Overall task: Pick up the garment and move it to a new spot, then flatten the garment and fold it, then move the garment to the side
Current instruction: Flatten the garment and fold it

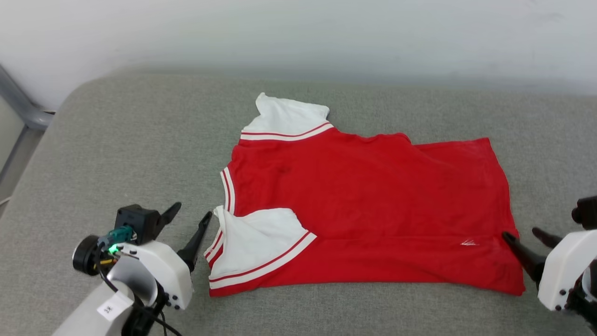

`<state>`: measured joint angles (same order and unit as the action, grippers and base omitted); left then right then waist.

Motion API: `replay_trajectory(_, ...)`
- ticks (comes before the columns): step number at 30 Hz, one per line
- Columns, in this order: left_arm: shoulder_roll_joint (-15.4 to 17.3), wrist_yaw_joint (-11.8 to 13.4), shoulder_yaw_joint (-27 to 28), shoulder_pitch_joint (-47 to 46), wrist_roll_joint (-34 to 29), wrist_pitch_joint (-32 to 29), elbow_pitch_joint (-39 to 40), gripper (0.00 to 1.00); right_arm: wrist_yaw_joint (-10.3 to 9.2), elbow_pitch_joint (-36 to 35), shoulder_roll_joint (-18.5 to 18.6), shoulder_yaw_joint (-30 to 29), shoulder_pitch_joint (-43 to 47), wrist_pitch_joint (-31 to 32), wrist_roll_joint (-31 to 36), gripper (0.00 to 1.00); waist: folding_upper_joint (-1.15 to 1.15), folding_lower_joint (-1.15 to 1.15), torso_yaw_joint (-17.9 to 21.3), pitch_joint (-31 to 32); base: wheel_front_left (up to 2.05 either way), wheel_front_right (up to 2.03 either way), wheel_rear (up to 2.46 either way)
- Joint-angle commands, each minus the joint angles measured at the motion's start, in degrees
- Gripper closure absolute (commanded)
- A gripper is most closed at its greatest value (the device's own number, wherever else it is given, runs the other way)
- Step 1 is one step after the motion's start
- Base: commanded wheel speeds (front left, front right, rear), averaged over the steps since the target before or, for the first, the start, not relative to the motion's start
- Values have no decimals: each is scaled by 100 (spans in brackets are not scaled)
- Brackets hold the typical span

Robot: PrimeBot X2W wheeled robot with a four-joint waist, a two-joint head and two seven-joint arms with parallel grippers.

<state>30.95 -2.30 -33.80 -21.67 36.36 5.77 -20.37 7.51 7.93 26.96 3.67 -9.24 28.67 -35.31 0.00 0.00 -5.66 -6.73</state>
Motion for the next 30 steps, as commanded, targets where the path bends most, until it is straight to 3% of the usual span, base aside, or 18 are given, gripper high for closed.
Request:
replay_trajectory(1, -32, 116, 49, 237, 129, -82, 133, 0, -5, -122, -115, -93, 218, 175, 109, 0, 0, 0, -78, 184, 0, 0, 0)
replay_trajectory(7, -27, 544, 84, 788, 460, -590, 921, 0, -5, -798, -502, -591, 806, 963, 638, 0, 0, 0, -134, 318, 0, 0, 0)
replay_trajectory(14, 171, 1338, 62, 1496, 801, -1585, 2008, 0, -5, -1716, -1199, -1132, 1239, 1916, 1345, 0, 0, 0, -31, 186, 0, 0, 0)
replay_trajectory(17, 248, 1574, 56, 1617, 852, -1870, 2246, 0, -5, -1921, -1352, -1240, 1283, 2049, 1463, 0, 0, 0, 21, 69, 0, 0, 0)
replay_trajectory(22, 368, 1789, 0, 1624, 810, -2210, 2320, 0, -5, -2096, -1478, -1315, 1257, 2108, 1546, 0, 0, 0, 134, -149, 0, 0, 0)
replay_trajectory(30, 326, 1856, 47, 1444, 815, -2227, 1971, 0, -5, -2236, -1501, -1327, 1143, 2079, 1569, 0, 0, 0, 278, -482, 0, 0, 0)
